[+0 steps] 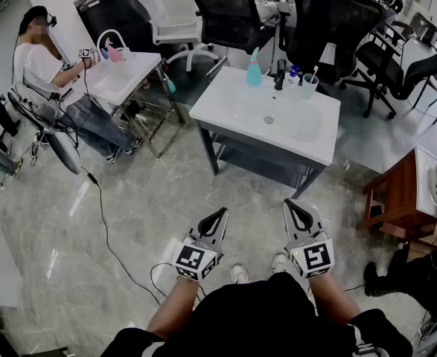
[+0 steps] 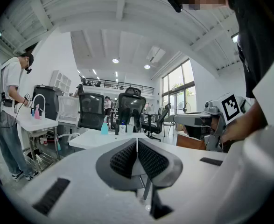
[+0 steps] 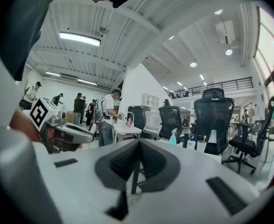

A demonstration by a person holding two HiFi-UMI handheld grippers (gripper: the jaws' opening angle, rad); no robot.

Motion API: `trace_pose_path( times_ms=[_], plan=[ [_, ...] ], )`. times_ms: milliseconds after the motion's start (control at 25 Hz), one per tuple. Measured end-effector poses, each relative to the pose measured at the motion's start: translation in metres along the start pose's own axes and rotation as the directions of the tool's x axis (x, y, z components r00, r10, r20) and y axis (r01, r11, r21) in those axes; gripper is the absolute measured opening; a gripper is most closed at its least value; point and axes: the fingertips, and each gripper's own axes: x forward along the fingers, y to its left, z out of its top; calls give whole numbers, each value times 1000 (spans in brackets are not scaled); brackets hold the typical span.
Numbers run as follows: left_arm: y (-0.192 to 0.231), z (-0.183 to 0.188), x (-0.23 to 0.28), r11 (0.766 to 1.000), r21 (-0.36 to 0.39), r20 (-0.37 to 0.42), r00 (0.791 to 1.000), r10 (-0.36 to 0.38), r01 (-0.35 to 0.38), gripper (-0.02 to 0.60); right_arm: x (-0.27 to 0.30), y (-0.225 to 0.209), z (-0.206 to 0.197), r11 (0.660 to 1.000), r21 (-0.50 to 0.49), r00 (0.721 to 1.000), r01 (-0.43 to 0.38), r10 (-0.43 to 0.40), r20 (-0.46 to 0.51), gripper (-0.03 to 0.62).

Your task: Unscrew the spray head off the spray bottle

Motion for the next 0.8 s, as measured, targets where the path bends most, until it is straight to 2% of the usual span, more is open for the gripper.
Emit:
trace_pose_path(
  times_ms=[520,800],
  plan=[
    [4,2,-1,1000,2,5,1000,1,-1,15,3,2,3,1000,0,1000,6,-6,9,3],
    [6,1,-3,1000,1,10,1000,2,-2,15,3,-2,4,999,43,999,34,-35,29,5]
  ],
)
